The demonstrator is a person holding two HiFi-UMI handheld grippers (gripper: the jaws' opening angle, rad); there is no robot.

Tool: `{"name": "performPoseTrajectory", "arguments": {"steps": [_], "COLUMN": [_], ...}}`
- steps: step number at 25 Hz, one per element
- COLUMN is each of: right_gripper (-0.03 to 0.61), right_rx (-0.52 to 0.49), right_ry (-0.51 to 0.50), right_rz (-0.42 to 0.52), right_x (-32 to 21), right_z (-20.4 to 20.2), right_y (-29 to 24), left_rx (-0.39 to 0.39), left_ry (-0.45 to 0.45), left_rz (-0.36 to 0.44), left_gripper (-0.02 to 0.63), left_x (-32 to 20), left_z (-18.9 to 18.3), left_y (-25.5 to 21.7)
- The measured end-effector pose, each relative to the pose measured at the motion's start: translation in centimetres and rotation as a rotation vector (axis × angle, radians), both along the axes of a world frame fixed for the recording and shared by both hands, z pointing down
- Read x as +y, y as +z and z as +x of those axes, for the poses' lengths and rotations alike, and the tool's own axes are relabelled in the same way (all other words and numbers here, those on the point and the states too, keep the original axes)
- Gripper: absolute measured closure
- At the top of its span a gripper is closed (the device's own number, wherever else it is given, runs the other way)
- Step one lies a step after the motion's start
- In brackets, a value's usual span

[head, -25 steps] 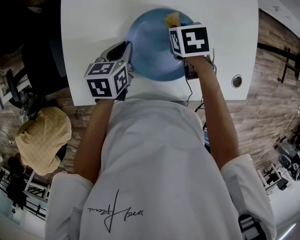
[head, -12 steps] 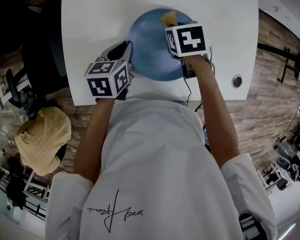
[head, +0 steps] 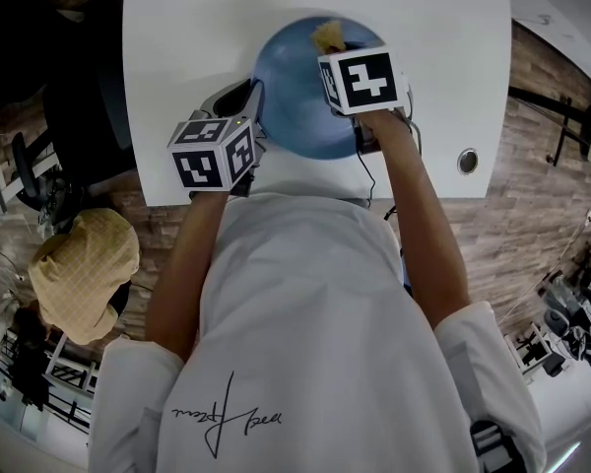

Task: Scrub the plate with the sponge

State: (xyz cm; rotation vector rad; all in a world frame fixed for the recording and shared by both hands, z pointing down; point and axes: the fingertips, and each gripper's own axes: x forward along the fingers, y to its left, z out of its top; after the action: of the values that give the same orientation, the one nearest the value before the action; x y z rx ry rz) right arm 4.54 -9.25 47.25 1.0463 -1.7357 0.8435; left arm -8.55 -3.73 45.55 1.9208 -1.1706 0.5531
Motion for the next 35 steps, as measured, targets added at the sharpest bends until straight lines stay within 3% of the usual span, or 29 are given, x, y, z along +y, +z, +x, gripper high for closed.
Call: {"name": "performPoseTrajectory", "arguments": {"steps": [35], "right_gripper": [0.535], "right_rx": [-0.054], "right_ry": [-0.107], "right_rz": [0.023], "right_x": [1.6], "right_z": [-5.3], "right_y": [-0.2], "left_rx": [0.01], "left_ry": [-0.065], "left_rz": [-0.011], "left_gripper": [0.594], "left_x": [-0.3], "left_z": [-0.1], "left_y": [0.1]}}
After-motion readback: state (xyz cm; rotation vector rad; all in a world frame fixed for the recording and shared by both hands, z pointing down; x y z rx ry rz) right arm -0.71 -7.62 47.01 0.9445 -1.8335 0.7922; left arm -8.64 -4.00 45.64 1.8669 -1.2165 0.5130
